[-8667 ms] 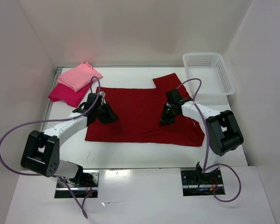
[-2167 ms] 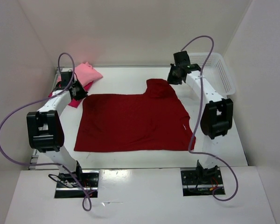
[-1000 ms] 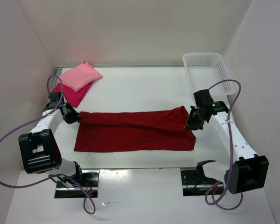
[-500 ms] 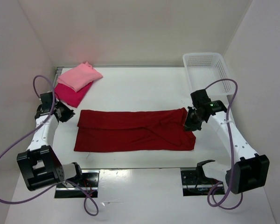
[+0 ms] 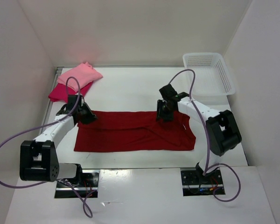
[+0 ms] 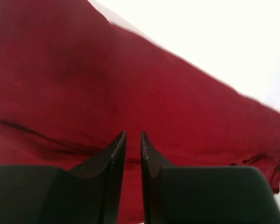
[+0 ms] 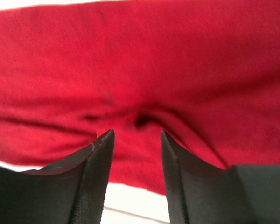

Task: Fold and stack the t-shirts
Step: Fold the other side of the tshirt into a rectangle

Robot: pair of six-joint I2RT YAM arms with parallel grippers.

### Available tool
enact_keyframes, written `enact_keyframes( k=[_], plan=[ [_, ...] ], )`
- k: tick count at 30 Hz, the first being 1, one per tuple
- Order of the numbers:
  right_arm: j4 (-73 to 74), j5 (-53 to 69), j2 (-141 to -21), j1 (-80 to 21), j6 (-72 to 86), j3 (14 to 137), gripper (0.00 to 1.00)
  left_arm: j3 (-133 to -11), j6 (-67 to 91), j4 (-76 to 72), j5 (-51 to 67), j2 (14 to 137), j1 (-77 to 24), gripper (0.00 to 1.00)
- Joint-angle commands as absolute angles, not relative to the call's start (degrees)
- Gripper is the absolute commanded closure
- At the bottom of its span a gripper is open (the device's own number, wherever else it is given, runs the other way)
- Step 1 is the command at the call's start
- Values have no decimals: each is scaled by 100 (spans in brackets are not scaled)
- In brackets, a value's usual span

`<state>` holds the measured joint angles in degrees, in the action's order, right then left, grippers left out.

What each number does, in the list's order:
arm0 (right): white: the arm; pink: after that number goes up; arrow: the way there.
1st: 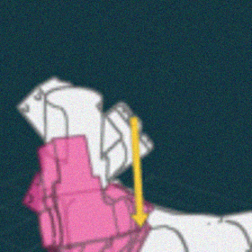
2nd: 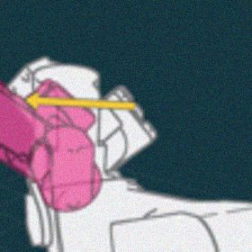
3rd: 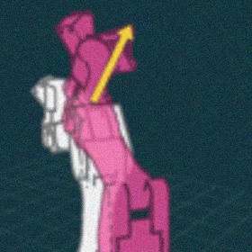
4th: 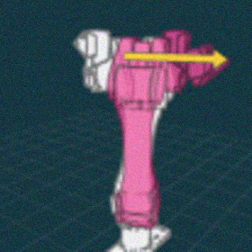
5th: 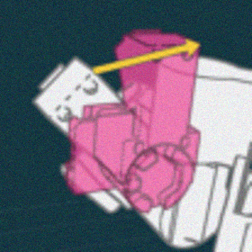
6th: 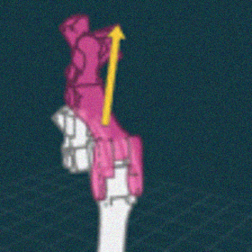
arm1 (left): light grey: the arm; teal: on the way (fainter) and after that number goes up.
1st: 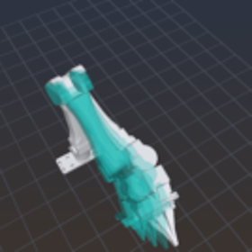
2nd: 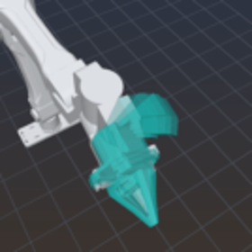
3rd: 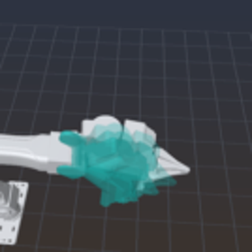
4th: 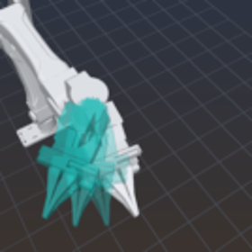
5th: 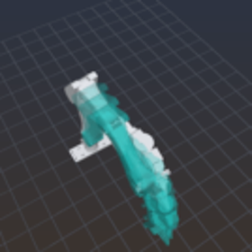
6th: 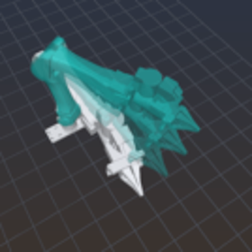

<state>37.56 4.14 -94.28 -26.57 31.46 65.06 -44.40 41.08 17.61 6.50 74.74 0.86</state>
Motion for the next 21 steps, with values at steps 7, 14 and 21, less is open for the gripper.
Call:
enact_keyframes(
  k=[7, 14, 21],
  plan=[
    [3085, -185, -10151, -2953, 2883, 6969, 44, -4228, 4289, 1451, 448, 7620, -176, 75],
    [3357, -133, -10002, -3164, 2988, 6908, 75, -4113, 4289, 1345, 510, 7681, -229, 75],
    [3929, 412, -9458, -3594, 3128, 6321, 94, -4297, 4289, 1293, 563, 7734, -229, 75]
  ],
)
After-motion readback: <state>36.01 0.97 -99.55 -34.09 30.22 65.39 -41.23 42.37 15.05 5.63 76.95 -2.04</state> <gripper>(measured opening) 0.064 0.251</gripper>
